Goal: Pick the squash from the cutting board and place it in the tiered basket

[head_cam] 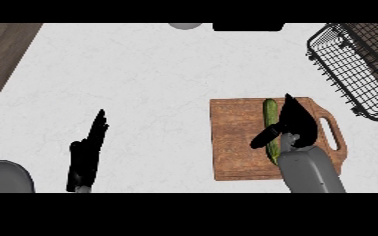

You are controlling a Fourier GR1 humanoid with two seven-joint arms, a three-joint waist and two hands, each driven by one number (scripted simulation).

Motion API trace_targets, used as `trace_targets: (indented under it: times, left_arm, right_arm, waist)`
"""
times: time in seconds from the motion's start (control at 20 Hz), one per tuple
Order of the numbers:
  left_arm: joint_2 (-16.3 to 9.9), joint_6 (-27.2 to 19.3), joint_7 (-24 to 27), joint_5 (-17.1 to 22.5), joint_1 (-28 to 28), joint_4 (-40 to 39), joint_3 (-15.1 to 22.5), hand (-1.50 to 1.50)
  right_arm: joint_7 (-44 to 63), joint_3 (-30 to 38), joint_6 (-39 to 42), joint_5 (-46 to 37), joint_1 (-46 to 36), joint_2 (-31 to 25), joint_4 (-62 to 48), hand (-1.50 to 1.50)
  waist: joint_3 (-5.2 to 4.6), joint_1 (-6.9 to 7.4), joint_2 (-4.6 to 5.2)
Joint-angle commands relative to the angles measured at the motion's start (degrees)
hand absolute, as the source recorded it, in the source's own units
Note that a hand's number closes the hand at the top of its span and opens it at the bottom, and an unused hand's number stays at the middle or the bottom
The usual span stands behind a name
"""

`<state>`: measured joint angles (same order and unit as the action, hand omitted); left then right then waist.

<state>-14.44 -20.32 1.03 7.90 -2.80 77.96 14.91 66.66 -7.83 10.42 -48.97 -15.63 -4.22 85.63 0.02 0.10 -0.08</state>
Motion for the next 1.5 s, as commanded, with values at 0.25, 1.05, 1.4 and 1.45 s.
trace_targets:
  times: [0.25,1.05,1.4,1.45]
  left_arm:
    - [-0.6,0.1,-3.8,-0.6,1.3,1.2,-1.6,0.00]
    - [2.9,3.5,-1.6,-2.4,0.5,0.3,-3.9,0.00]
    - [3.4,2.4,-1.7,-3.4,-1.9,1.6,-3.6,0.00]
    - [0.4,4.6,1.0,-2.3,-2.8,0.0,-6.1,0.00]
  right_arm:
    - [8.3,4.8,5.8,0.5,-0.8,2.4,-1.8,-1.50]
    - [-6.4,6.1,-1.9,-4.6,-2.0,2.1,-13.7,1.50]
    - [-17.6,10.3,-1.1,-2.5,8.7,-8.6,-7.4,1.50]
    - [-18.7,11.4,0.6,-0.7,12.2,-10.5,-3.4,1.50]
  waist:
    - [-0.03,-0.20,0.02]
    - [-0.01,0.09,0.11]
    - [-0.01,-0.98,-0.11]
    - [-0.06,-1.67,-0.28]
